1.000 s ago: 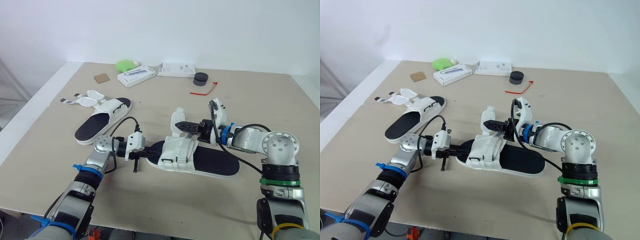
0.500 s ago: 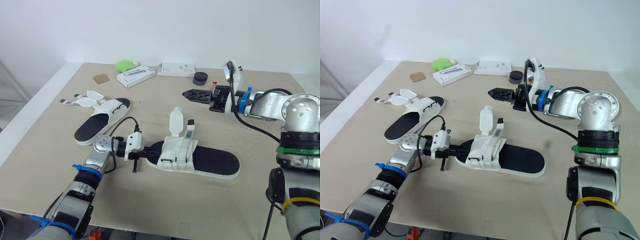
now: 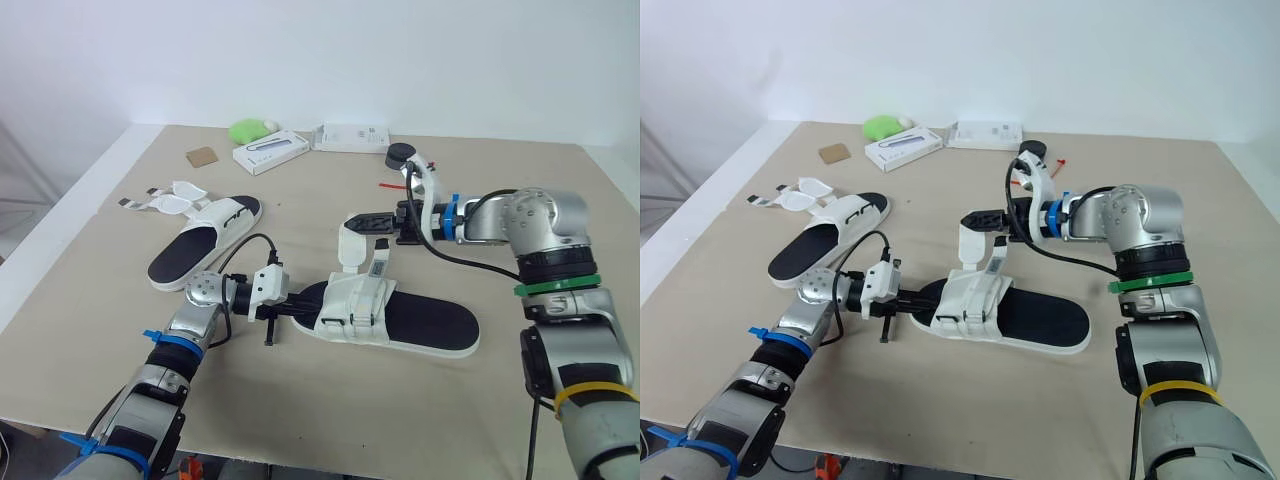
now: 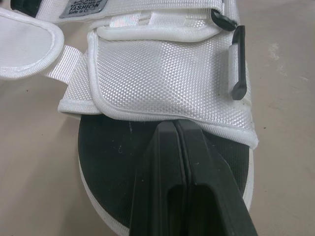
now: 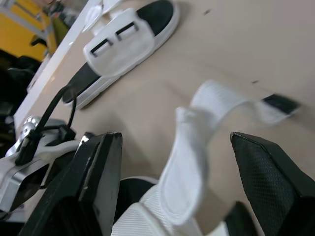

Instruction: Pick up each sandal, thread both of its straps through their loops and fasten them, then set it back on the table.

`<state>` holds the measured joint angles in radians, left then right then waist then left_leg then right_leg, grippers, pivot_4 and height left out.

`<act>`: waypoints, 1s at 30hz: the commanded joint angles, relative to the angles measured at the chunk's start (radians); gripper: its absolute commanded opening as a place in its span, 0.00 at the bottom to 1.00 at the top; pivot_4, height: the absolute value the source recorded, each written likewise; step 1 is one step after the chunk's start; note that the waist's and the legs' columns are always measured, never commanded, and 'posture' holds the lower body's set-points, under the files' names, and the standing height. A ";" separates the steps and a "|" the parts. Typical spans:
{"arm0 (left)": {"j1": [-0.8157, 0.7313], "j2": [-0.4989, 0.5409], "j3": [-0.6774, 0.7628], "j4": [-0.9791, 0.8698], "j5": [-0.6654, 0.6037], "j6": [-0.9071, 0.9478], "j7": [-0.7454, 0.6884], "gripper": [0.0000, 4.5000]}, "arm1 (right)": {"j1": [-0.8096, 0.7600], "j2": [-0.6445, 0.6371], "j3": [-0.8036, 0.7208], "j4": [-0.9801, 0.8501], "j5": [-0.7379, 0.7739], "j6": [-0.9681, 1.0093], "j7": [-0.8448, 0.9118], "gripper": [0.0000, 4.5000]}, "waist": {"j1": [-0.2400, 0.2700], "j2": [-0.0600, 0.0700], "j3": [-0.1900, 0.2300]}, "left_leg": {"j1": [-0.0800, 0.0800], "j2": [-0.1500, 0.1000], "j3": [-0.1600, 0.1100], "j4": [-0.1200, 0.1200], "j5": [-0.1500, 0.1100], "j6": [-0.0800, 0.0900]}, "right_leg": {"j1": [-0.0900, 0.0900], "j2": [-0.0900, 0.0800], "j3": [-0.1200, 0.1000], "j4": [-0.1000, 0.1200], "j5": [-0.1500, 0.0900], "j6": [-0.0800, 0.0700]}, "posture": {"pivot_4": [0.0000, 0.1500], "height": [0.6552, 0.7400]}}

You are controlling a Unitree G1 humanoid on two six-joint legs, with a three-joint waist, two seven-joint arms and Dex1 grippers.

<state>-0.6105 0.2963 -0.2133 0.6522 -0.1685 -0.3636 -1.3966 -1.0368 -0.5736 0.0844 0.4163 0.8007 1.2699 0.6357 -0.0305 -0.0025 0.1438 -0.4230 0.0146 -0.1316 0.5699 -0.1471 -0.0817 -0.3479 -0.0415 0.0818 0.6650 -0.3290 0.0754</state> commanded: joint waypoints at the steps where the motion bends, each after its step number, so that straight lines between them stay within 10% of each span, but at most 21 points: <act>1: 0.080 0.020 -0.080 0.075 0.088 0.045 -0.012 0.00 | -0.042 0.024 -0.003 -0.012 -0.030 0.006 0.056 0.84 | -0.001 0.000 0.000 | 0.000 0.000 0.000 0.000 0.000 0.000 | 0.000 0.000 0.000 0.000 0.000 0.000 | 1.00 1.00; 26: 0.126 0.044 -0.092 0.002 0.080 0.077 -0.004 0.00 | -0.262 0.204 -0.083 0.429 -0.320 -0.319 0.178 0.84 | -0.018 0.001 0.000 | 0.001 0.000 0.000 -0.002 0.000 0.000 | 0.000 0.000 0.000 0.002 0.002 -0.003 | 1.00 1.00; 30: 0.129 0.042 -0.093 -0.004 0.081 0.080 0.001 0.00 | -0.248 0.207 -0.099 0.409 -0.327 -0.320 0.192 0.54 | -0.018 0.001 0.000 | 0.001 0.000 0.000 -0.002 0.000 0.000 | 0.000 0.000 0.000 0.002 0.002 -0.003 | 1.00 1.00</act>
<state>-0.5644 0.3250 -0.2120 0.5768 -0.1755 -0.3404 -1.3728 -1.2608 -0.3672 0.0174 0.8596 0.4684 0.9581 0.8024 -0.0484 -0.0012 0.1438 -0.4219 0.0144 -0.1316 0.5679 -0.1469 -0.0818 -0.3484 -0.0414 0.0819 0.6665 -0.3268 0.0718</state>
